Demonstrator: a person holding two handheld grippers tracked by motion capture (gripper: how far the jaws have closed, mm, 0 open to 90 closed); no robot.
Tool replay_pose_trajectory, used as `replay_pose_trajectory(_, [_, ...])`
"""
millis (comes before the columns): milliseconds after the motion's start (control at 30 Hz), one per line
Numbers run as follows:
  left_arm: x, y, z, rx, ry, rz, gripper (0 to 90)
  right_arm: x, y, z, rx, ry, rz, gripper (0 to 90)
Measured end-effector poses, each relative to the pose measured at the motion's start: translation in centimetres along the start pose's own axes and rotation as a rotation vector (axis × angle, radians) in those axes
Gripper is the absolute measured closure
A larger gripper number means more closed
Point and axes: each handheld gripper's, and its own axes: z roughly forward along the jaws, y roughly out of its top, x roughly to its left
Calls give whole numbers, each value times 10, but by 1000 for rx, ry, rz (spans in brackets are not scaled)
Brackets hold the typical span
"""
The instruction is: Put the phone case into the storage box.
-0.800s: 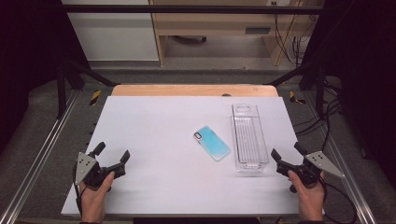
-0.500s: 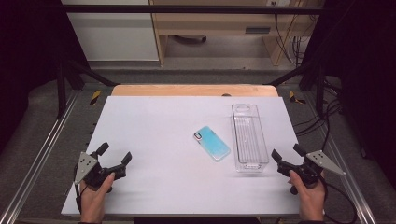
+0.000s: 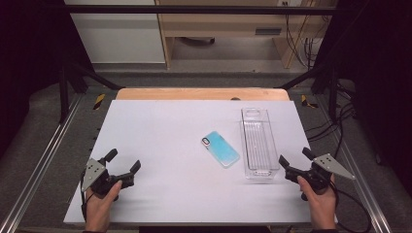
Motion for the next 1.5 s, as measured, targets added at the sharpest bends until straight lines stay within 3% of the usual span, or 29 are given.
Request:
replay_pose_trajectory(133, [1, -1, 0, 4, 5, 0, 16, 4, 8, 1, 20, -18, -14, 55])
replay_pose_trajectory(533, [2, -1, 0, 9, 13, -3, 18, 18, 53, 3, 80, 4, -98, 55])
replay_pose_trajectory(567, [1, -1, 0, 11, 10, -2, 19, 24, 65, 5, 92, 8, -106, 60])
replay_pose_trajectory(733, [0, 1, -2, 7, 11, -2, 20, 37, 85, 10, 118, 18, -118, 62])
replay_pose_trajectory(800, [-1, 0, -2, 12, 12, 5, 20, 50, 100, 17, 135, 27, -140, 61])
replay_pose_trajectory(867, [-1, 0, -2, 14, 10, 6, 20, 52, 103, 19, 139, 26, -143, 61])
replay_pose_trajectory(967, [-3, 0, -1, 31, 4, 38, 17, 70, 117, 36, 169, 49, -180, 60])
replay_pose_trajectory(1167, [-2, -1, 1, 29, 6, 27, 18, 91, 127, 61, 223, 67, -204, 66])
replay_pose_trajectory(1333, [0, -1, 0, 30, 10, 23, 19, 103, 134, 74, 234, 79, -218, 85])
replay_pose_trajectory(1500, [-1, -1, 3, 31, 1, 21, 20, 116, 138, 101, 276, 92, -216, 108])
